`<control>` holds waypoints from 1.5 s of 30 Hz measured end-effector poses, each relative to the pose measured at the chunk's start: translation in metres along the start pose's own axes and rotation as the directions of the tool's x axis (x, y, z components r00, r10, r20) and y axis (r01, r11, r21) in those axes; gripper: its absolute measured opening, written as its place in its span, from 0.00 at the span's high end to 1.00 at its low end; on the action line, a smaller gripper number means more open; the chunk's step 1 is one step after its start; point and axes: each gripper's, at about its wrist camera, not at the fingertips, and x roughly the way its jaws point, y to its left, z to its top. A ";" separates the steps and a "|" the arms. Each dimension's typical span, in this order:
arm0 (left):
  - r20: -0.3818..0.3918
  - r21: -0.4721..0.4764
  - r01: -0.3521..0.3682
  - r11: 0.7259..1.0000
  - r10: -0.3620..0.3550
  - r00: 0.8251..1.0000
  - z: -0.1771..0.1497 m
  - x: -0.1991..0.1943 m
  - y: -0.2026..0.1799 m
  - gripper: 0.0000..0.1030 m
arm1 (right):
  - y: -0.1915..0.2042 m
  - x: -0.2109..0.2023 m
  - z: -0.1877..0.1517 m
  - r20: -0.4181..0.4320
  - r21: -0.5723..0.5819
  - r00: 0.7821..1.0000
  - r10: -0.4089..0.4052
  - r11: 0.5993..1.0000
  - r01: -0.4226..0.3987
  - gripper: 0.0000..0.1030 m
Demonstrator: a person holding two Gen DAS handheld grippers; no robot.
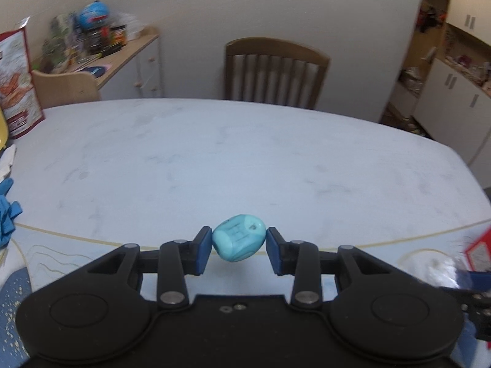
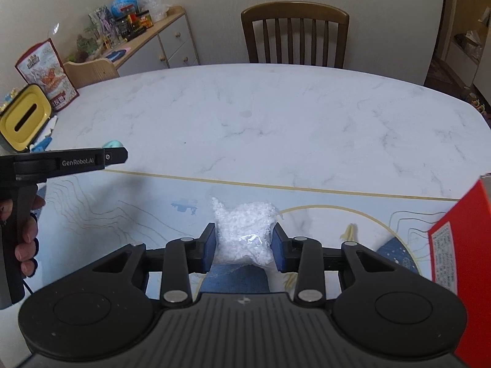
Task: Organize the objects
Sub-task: 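Carry the white bag and teal stone into the shoebox with both tools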
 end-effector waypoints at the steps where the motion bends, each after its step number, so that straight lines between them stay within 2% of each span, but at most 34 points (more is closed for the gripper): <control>1: 0.003 0.007 0.015 1.000 -0.015 1.000 -0.001 -0.005 -0.005 0.65 | -0.002 -0.006 -0.001 0.002 0.004 1.000 0.001 1.000 -0.001 0.65; 10: -0.008 0.069 0.122 0.990 -0.122 0.993 -0.008 -0.045 -0.053 0.65 | -0.023 -0.054 -0.012 0.034 0.040 0.999 -0.009 0.999 0.008 0.65; 20: -0.031 0.151 0.227 0.962 -0.225 0.974 -0.019 -0.079 -0.113 0.65 | -0.055 -0.102 -0.028 0.054 0.083 0.998 -0.023 0.996 0.019 0.65; 29: -0.052 0.225 0.282 0.933 -0.277 0.959 -0.035 -0.104 -0.181 0.65 | -0.101 -0.139 -0.047 0.086 0.104 0.996 -0.023 0.994 0.015 0.65; 36: -0.072 0.247 0.319 0.915 -0.310 0.948 -0.047 -0.117 -0.236 0.65 | -0.148 -0.156 -0.061 0.090 0.107 0.995 -0.037 0.994 0.028 0.65; 45: -0.092 0.268 0.339 0.902 -0.326 0.941 -0.058 -0.115 -0.301 0.65 | -0.212 -0.171 -0.073 0.092 0.120 0.994 -0.053 0.992 0.042 0.65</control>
